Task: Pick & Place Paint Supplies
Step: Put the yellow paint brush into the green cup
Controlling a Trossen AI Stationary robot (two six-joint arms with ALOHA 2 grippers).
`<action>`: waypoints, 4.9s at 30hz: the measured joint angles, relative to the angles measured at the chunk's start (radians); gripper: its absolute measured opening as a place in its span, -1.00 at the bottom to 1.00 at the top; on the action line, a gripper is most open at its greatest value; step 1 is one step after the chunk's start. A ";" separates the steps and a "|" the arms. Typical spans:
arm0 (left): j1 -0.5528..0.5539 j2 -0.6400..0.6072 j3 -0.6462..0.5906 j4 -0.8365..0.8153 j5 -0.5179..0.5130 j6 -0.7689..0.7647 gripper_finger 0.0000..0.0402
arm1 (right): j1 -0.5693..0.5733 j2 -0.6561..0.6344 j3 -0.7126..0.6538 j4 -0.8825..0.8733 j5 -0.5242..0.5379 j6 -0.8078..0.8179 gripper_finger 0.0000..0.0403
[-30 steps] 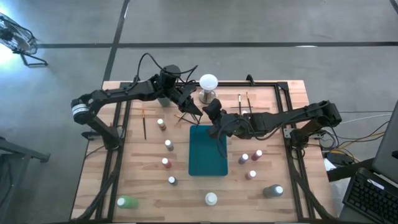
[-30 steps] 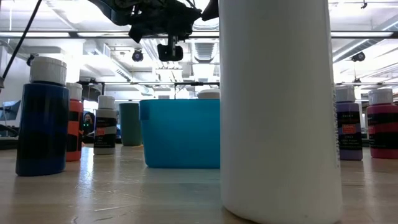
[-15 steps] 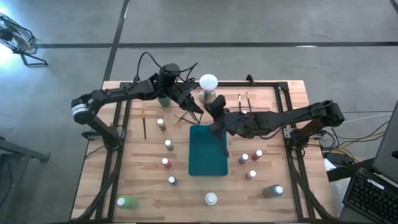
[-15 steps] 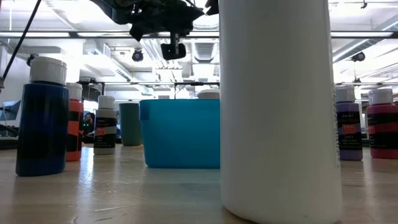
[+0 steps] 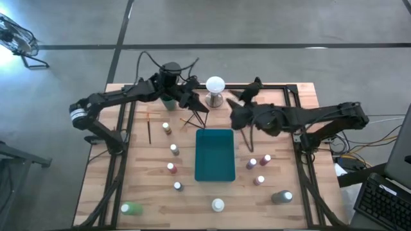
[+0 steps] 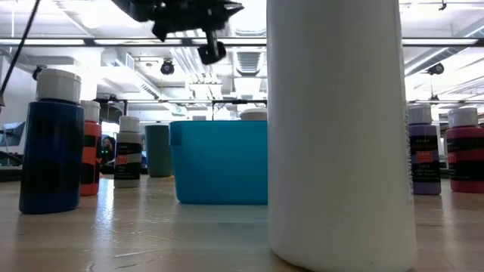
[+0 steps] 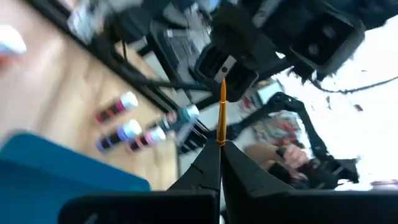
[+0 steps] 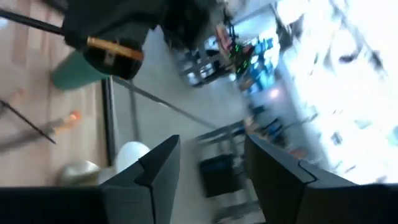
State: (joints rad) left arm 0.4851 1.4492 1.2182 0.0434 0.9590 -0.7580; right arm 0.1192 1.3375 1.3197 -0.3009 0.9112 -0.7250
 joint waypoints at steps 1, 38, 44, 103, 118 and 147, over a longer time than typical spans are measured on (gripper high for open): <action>0.006 -0.018 0.000 0.000 -0.013 0.026 -1.00 | -0.008 -0.021 0.000 -0.037 -0.014 0.068 -0.10; 0.036 -0.563 -0.425 -0.170 -1.287 0.701 -1.00 | -0.318 -0.462 -0.430 -0.064 -0.101 0.652 -0.60; 0.053 -0.594 -0.530 -0.058 -1.294 0.783 -1.00 | -0.347 -0.467 -0.441 -0.039 -0.101 0.626 -0.60; 0.262 -0.424 -0.880 0.375 -1.084 0.710 -1.00 | -0.415 -0.445 -0.472 0.007 -0.153 0.586 -0.51; 0.273 -0.424 -0.880 0.343 -1.087 0.707 -1.00 | -0.425 -0.446 -0.473 0.007 -0.156 0.591 -0.29; 0.289 -0.424 -0.881 0.322 -1.061 0.697 -0.77 | -0.425 -0.446 -0.473 0.007 -0.156 0.594 -0.12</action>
State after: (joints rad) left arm 0.7738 1.0252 0.3374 0.3656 -0.1020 -0.0609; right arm -0.3062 0.8917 0.8467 -0.2939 0.7551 -0.1307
